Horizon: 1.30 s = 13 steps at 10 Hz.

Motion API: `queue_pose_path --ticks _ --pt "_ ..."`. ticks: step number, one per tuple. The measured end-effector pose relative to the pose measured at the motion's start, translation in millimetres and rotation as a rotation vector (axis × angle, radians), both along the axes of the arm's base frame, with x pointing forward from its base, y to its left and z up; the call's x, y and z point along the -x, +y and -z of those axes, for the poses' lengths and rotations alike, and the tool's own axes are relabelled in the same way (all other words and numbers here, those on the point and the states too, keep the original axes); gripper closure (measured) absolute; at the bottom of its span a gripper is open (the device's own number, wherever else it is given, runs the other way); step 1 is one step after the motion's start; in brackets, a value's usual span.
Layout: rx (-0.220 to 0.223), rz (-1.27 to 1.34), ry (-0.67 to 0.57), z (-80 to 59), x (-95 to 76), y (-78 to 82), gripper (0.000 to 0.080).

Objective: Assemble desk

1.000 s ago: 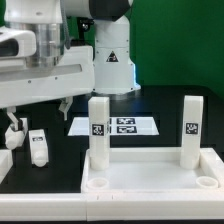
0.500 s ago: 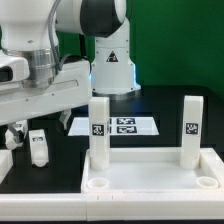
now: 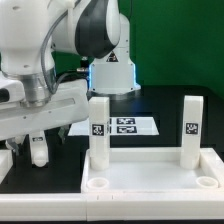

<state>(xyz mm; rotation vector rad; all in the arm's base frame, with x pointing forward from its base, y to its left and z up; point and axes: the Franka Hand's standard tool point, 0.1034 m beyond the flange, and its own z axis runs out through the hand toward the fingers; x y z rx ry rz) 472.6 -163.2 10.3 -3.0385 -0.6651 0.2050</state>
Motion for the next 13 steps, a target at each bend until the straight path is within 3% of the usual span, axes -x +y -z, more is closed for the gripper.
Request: queue_pose_path --ticks 2,4,5,6,8,9,12,13 --pt "0.002 -0.007 -0.007 1.7 -0.3 2.9 0.015" --pt "0.002 -0.007 -0.007 1.8 -0.2 2.8 0.0394" --pt "0.002 -0.007 -0.007 1.8 -0.2 2.8 0.0394" --pt "0.006 0.022 -0.008 1.1 -0.6 6.5 0.0516" --pt "0.01 0.141 -0.005 -12.5 -1.3 55.5 0.0516" --pt "0.008 0.111 -0.014 -16.4 -4.4 62.0 0.0516" --pt "0.01 0.059 -0.031 -15.1 -4.5 57.4 0.0516" --pt "0.021 0.03 -0.06 -15.5 -6.4 63.5 0.0515"
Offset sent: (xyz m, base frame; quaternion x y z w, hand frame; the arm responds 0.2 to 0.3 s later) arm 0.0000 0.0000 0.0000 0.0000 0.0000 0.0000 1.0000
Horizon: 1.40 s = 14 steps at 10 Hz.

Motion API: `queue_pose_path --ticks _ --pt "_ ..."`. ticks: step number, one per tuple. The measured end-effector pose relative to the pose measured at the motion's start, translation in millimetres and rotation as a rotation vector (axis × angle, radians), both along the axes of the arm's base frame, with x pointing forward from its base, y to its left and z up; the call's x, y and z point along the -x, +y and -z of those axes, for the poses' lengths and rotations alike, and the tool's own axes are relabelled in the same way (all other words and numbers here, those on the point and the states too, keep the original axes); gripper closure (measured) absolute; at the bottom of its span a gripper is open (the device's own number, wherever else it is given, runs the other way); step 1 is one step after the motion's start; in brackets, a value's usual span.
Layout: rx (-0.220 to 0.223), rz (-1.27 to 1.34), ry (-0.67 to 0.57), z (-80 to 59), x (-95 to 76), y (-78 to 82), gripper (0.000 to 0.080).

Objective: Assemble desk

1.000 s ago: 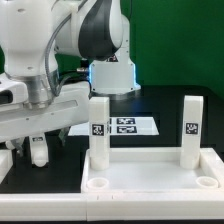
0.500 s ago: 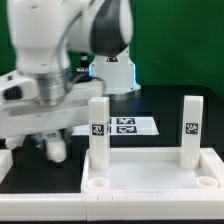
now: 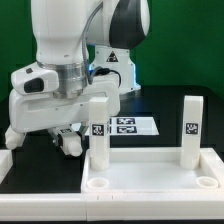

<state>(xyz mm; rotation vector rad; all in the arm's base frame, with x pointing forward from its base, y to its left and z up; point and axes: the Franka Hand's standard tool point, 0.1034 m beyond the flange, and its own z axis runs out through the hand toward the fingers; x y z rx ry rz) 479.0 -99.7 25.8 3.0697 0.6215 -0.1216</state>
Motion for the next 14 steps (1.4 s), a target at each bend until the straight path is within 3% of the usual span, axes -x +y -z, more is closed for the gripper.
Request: queue_pose_path --ticks 1,12,13,14 --pt "0.027 -0.063 -0.056 -2.0 4.0 12.2 0.0515" --pt "0.03 -0.065 -0.06 -2.5 4.3 11.8 0.0512" --pt "0.052 -0.087 -0.096 -4.3 2.7 12.1 0.0512" --pt "0.047 -0.055 -0.067 -2.0 17.9 8.2 0.0512"
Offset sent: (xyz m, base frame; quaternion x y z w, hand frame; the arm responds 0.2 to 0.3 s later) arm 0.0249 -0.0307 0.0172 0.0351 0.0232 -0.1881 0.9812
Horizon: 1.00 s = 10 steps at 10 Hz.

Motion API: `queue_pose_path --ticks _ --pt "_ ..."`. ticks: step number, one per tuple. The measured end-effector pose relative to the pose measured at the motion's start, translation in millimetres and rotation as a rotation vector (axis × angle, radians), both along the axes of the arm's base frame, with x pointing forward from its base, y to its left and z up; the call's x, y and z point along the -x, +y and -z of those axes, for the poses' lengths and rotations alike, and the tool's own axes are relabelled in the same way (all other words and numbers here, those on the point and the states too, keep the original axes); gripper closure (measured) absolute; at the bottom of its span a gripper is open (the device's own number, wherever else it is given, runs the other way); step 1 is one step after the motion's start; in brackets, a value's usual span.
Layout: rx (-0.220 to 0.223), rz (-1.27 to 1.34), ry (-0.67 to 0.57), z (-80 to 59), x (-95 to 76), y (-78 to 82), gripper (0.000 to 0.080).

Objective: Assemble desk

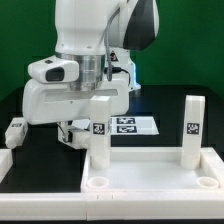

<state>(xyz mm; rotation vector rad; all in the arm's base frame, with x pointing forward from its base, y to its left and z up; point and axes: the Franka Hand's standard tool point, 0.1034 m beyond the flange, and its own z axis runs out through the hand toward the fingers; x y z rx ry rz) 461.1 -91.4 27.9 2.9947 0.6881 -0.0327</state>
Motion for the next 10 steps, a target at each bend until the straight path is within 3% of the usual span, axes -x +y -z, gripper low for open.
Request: queue_pose_path --ticks 2,7,8,9,10 --pt "-0.006 0.051 0.016 -0.5 16.4 2.2 0.0512" --pt "0.0 -0.083 0.01 0.9 15.9 11.6 0.0512" --pt "0.018 -0.222 -0.029 2.2 20.4 30.9 0.0512" --pt "0.024 -0.389 -0.031 4.4 36.3 45.1 0.0512" --pt "0.029 -0.53 -0.022 5.3 46.3 50.9 0.0512"
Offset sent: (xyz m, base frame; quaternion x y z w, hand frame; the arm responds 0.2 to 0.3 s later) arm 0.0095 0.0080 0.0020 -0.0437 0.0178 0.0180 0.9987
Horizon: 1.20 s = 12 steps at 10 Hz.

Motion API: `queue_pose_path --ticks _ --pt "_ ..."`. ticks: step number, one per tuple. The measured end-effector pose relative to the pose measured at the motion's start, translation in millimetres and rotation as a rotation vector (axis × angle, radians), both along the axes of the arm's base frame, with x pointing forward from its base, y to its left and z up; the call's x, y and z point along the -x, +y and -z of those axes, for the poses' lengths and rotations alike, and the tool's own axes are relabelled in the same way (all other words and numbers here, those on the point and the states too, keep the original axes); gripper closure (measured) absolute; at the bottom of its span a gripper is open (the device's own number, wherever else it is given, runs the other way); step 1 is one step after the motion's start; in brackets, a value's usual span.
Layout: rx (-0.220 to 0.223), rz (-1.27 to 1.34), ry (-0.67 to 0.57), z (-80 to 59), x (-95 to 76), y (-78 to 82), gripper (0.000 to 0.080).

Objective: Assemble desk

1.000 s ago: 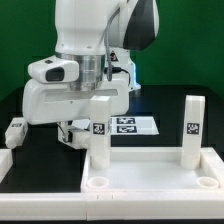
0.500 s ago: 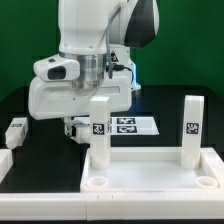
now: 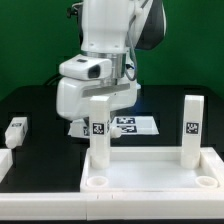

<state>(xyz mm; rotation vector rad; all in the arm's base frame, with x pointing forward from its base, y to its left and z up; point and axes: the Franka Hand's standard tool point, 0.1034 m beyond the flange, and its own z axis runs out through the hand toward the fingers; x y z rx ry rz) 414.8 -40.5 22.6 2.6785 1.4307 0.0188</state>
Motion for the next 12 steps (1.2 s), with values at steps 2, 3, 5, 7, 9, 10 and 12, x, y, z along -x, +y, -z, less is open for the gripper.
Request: queue_pose_path --ticks 2,3,5,7,9,10,12 --pt "0.018 -0.158 0.002 -1.5 -2.5 -4.0 0.0512" --pt "0.021 -0.208 0.009 -0.9 -1.9 -4.2 0.0512" --pt "0.033 -0.372 0.02 -0.9 -1.0 -0.6 0.0512" --pt "0.047 -0.748 -0.008 -1.9 8.8 27.5 0.0512" --pt "0.055 -0.833 0.005 -1.1 10.8 20.2 0.0512" --pt "0.057 -0.863 0.008 -0.8 11.4 21.3 0.0512" --pt "0.071 -1.026 0.023 0.6 14.0 20.7 0.0512"
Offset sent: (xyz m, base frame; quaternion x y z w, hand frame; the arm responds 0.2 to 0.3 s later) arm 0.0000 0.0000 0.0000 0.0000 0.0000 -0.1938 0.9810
